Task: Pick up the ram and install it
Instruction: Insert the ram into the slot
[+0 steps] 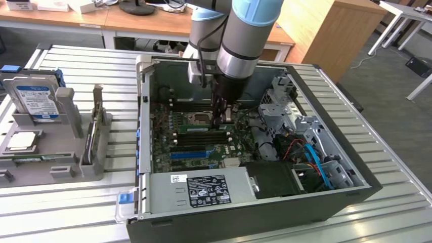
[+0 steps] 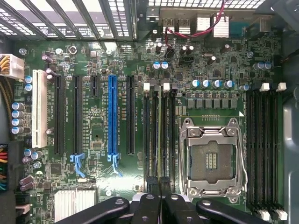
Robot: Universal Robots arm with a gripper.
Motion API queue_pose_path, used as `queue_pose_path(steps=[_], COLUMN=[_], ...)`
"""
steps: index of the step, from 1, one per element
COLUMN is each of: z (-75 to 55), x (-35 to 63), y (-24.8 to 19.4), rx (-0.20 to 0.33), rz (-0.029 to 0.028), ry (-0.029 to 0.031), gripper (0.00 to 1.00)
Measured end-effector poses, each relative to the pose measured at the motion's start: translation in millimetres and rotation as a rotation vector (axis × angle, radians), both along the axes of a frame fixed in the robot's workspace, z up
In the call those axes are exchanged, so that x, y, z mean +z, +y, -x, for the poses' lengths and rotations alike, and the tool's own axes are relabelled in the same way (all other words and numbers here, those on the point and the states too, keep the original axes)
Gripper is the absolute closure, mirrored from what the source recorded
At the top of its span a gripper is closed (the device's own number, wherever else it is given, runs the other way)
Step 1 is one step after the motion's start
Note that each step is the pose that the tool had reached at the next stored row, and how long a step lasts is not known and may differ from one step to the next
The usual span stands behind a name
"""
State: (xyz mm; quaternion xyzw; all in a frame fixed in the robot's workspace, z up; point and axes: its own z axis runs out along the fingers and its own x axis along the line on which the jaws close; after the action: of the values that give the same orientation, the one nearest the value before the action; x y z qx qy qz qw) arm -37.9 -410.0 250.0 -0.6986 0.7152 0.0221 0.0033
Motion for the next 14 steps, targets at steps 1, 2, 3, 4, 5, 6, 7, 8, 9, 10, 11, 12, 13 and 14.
queue_pose_path(steps=[1, 2, 3, 4, 5, 6, 7, 8, 9, 10, 11, 12, 13, 14], z=[0.0, 0.0, 0.0, 0.0, 0.0, 0.0, 0.0, 0.0, 0.0, 0.0, 0.0, 0.0, 0.0, 0.1], x=[-0.4, -1.0, -1.6, -2.3, -3.0, -3.6, -3.8, -3.8, -3.8, -3.8, -3.9, -3.9, -4.0, -4.1], y=[0.0, 0.0, 0.0, 0.0, 0.0, 0.0, -0.1, -0.1, -0.1, -0.1, 0.0, 0.0, -0.1, -0.3], rx=[0.0, 0.0, 0.0, 0.0, 0.0, 0.0, 0.0, 0.0, 0.0, 0.0, 0.0, 0.0, 0.0, 0.0], rz=[0.0003, 0.0002, 0.0003, 0.0002, 0.0002, 0.0002, 0.0004, 0.0005, 0.0005, 0.0005, 0.0003, 0.0003, 0.0002, -0.0001], ry=[0.0001, 0.0001, 0.0001, 0.0001, 0.0001, 0.0, 0.0001, 0.0002, 0.0003, 0.0002, 0.0001, 0.0001, 0.0, -0.0001], gripper=[0.88, 0.88, 0.88, 0.88, 0.88, 0.88, 0.88, 0.88, 0.88, 0.88, 0.88, 0.88, 0.88, 0.88])
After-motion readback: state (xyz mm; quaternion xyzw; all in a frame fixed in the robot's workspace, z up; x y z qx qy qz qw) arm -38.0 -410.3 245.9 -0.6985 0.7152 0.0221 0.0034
